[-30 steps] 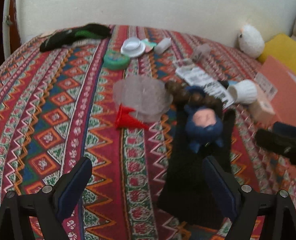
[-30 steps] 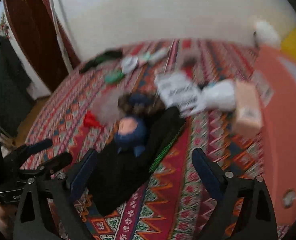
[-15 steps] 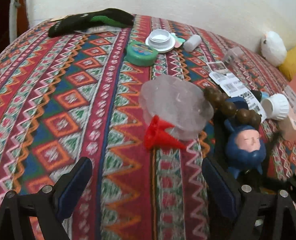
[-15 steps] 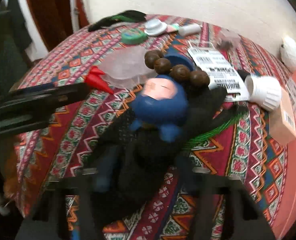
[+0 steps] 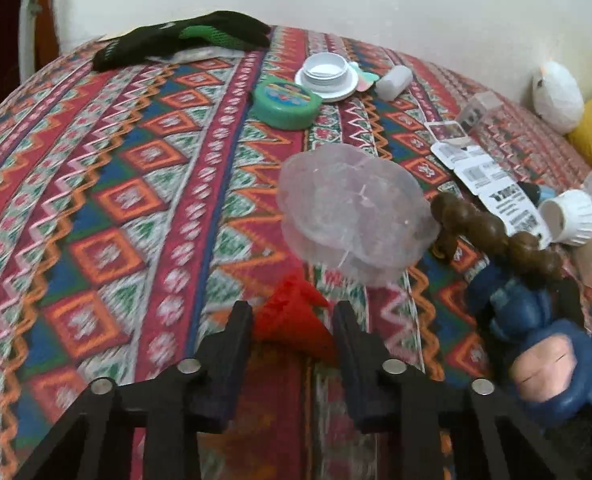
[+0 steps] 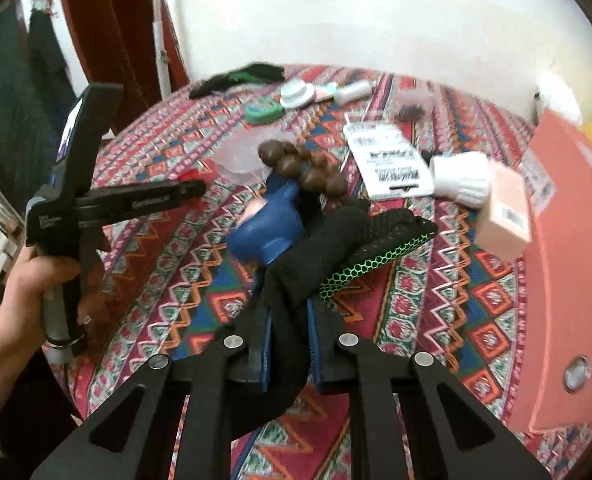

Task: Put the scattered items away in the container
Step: 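Carry the doll and red cone over the pink box and release both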

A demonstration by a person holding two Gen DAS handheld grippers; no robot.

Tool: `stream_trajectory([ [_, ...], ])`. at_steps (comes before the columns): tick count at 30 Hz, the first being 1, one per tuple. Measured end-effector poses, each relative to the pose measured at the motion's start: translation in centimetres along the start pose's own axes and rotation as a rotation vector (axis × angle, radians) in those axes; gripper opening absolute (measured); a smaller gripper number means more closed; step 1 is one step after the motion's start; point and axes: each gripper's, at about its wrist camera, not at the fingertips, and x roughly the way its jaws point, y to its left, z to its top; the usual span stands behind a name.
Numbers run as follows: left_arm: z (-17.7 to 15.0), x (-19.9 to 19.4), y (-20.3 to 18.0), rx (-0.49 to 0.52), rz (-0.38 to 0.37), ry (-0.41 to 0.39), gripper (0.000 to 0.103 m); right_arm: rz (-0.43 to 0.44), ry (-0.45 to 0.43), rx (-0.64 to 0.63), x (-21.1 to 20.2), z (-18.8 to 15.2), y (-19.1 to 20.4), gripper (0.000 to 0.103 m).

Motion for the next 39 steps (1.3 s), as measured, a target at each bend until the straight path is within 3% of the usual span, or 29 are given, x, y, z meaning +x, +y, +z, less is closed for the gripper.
stream_trajectory([
  [5, -2.2, -4.5, 0.4, 0.012, -0.026, -0.019, 0.032, 0.008, -0.082, -0.028, -3.3, -1.2, 2.5, 0.014],
  [14, -8.3, -12.8, 1.0, 0.083, -0.095, -0.018, 0.032, 0.084, -0.101, -0.011, -7.1, -6.9, 7.5, 0.014],
  [20, -10.7, -16.8, 0.3, 0.132, -0.133, -0.028, 0.032, 0.102, -0.131, 0.023, -10.1, -10.1, 9.5, 0.014],
  [28, -11.1, -20.9, -3.5, 0.221, -0.212, -0.074, 0.032, 0.016, -0.197, 0.077, -16.7, -13.3, 7.5, 0.014],
  [39, -11.2, -22.8, -13.3, 0.369, -0.366, -0.088, 0.032, -0.152, -0.279, 0.187, -25.4, -16.9, 2.0, 0.014],
])
